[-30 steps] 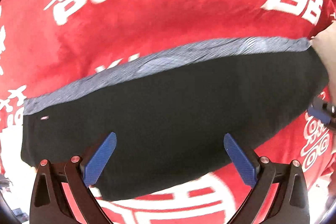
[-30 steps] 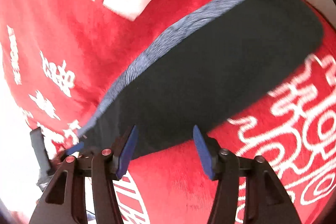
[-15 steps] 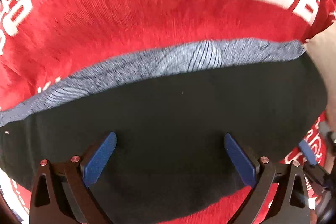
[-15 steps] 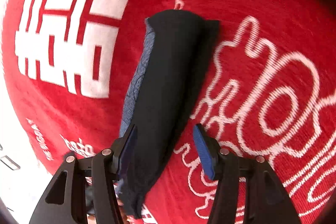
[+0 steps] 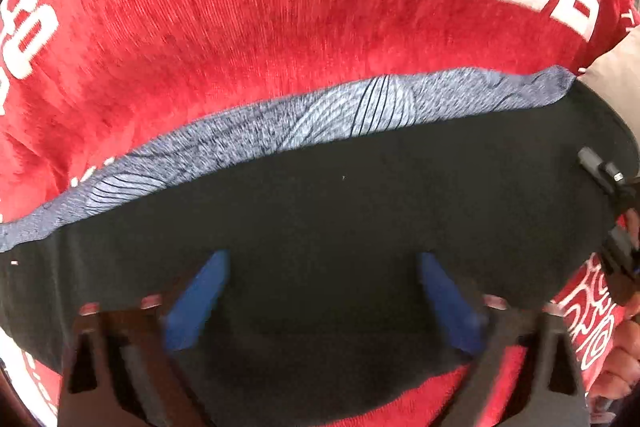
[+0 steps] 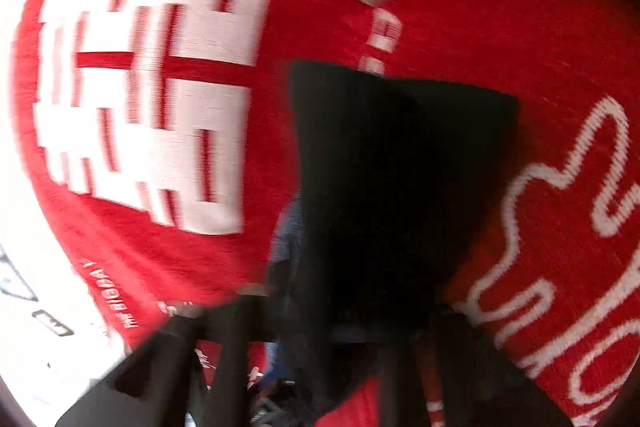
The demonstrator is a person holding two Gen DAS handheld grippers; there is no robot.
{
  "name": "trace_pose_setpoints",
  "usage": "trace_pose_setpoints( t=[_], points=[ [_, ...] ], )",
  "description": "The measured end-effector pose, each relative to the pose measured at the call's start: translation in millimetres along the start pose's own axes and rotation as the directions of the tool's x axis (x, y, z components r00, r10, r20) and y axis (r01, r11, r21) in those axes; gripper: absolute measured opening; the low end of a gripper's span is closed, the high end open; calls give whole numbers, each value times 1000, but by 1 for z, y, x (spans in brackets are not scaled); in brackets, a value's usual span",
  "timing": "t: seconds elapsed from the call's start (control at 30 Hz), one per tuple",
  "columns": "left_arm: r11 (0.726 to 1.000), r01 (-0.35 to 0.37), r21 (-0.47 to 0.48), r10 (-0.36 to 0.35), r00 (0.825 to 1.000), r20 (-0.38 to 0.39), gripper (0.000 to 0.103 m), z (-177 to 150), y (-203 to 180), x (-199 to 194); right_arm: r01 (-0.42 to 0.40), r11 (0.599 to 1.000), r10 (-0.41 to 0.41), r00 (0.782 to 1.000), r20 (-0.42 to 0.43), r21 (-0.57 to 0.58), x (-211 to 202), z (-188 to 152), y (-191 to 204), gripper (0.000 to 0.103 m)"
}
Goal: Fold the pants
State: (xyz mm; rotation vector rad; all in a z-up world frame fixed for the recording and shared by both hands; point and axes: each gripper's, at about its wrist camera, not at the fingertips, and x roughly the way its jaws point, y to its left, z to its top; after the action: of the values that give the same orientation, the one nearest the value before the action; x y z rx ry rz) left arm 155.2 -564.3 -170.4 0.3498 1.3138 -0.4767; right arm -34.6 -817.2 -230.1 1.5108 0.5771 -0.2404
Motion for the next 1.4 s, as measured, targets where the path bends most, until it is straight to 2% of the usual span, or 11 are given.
trace_pose_setpoints(
  t=[0.1,0.3,0.43,0.47,0.87,0.93,0.97,1.03,1.13,1.23,1.4],
  points=[
    [997,67,-22,-66,998,24,48,4,-1,-19,2,999,-3,1000,-10,-47,-5,-1,12,8],
    [995,92,-37,-91,996,5,48,-11,-6,-9,0,990,-5,999,-31,-139,-12,-13,40,13],
    [998,65,7,-65,997,32,48,-16,-15,-10,131,983,-130,991,15,-125,-33,-19,30,72],
    [998,68,4,-68,997,31,48,-17,-20,-10,166,980,-162,986,45,-112,-43,-23,25,73],
    [999,37,34,-38,999,27,48,-5,-33,-11,120,991,-114,987,113,-52,-22,-5,8,70],
    [998,60,7,-61,998,33,48,0,-34,-18,100,993,-93,991,101,-69,-11,1,13,48],
    [997,74,-7,-74,996,45,48,3,-36,-21,85,995,-82,994,75,-47,-5,5,10,15],
    [996,84,-19,-83,994,72,48,5,-38,-28,51,998,-50,998,49,-27,-6,7,9,13],
    [997,80,9,-80,997,15,48,-2,-49,-7,59,993,-56,998,34,-106,-13,3,23,13],
    [996,9,90,-20,992,127,48,-20,-66,-4,80,972,-75,997,28,-221,-13,-5,54,13],
    [997,46,66,-56,985,162,48,-26,-64,-1,123,855,-132,991,19,-504,-7,-35,126,13]
  ],
)
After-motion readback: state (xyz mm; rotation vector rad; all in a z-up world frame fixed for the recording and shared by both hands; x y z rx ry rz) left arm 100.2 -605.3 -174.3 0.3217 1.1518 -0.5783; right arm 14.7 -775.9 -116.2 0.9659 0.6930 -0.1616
